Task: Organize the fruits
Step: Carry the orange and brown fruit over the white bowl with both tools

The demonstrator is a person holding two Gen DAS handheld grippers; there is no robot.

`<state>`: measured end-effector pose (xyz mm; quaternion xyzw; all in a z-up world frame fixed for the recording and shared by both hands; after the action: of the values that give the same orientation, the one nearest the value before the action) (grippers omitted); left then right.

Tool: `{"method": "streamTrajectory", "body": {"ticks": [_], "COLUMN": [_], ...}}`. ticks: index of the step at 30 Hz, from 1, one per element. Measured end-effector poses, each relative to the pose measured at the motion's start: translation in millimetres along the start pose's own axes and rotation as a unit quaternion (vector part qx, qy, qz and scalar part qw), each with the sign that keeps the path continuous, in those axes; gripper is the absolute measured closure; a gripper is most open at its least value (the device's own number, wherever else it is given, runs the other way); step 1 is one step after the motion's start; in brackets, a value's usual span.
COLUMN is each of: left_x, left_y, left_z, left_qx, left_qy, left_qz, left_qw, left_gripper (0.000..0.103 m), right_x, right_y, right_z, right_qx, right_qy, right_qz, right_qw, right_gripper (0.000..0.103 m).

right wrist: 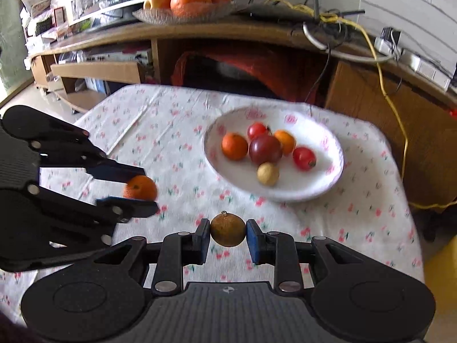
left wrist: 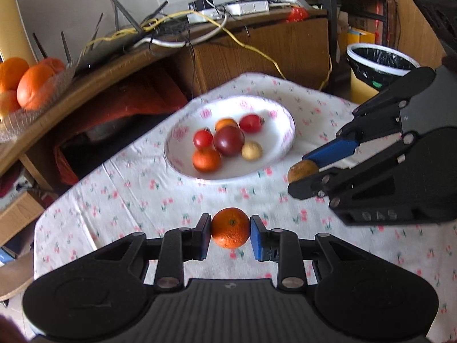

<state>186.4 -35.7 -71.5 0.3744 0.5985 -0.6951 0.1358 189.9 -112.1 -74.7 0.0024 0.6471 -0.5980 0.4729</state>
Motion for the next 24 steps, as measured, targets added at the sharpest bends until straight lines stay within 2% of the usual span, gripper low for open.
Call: {"method": "streamTrajectory", "body": {"ticks": [12, 24], "left_x": [-26, -34], "left_y": [20, 30], "left_z": [-2, 0], "left_qx": [-0.009, -0.011], "left_qy": [-0.004, -0.001], "left_qz": [0.013, 0.015], "left_qw": [0.9999, 0.9998], "left_gripper": [0.065, 0.065], "right_x": [-21, -24], "right_y": [8, 16], "right_z": [16, 30], "right_qx": [0.027, 0.045], "right_qy": [0.001, 0.007], "right_qz": [0.017, 0.013], "right_qw": [0.999, 0.999], "right_gripper": [0.08, 0.08]}}
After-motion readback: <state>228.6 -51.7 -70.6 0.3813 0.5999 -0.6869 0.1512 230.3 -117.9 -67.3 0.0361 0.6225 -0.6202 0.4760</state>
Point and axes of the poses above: each gripper's, at about its wrist camera, not at the fingertips, and y roughly the way its jaws point, z to its right, x to its underside, the point moved 9 cm from there along y, roughly the way its jaws point, and after that the axes turned 14 degrees about -y, right-handed, at the moved point
